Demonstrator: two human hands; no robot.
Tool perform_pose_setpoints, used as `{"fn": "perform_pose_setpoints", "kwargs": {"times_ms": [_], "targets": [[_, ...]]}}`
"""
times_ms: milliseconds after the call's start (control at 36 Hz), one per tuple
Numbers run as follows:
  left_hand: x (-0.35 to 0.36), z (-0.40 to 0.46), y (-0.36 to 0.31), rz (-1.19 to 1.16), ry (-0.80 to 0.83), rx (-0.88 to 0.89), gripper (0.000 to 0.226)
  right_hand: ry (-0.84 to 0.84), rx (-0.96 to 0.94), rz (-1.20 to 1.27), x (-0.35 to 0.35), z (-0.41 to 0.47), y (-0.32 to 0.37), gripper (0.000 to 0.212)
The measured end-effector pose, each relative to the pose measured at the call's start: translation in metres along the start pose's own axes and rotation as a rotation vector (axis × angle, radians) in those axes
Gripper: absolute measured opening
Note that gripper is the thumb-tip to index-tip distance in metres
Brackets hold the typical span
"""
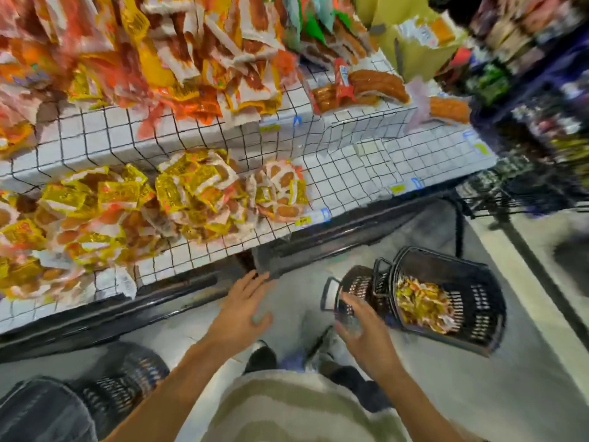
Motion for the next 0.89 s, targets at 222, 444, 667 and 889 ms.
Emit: {"fn": "perform_pose_setpoints", "kwargs": {"times_ms": [222, 444, 667, 889], "targets": [[0.066, 0.028, -0.067, 0.157, 0.197, 0.042, 0.061, 0.101, 0.176, -0.072, -0.064, -0.056, -0.09, 0.06], [0.147, 0.078, -0.16, 0.292, 0.364, 0.109, 0.073, -0.067, 0.322, 0.022, -0.18, -0.12, -0.182, 0.065], [0.212, 0.119, -0.278, 0.327, 0.485, 0.215, 0.066, -0.303, 0.399, 0.202, -0.277, -0.176, -0.252, 0.045], [0.259, 0.165, -0.353, 0.377, 0.607, 0.352, 0.061, -0.268, 0.703, 0.202, -0.316, -0.211, -0.313, 0.065]]}}
Point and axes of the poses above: each hand's wrist, its own z-axis towards the middle knuckle, its own x-axis out of the palm, y = z × x, the point moved 7 cm from there along z, towards the middle knuckle, and after that the axes turned 10 degrees about z, right-handed, at the moved point
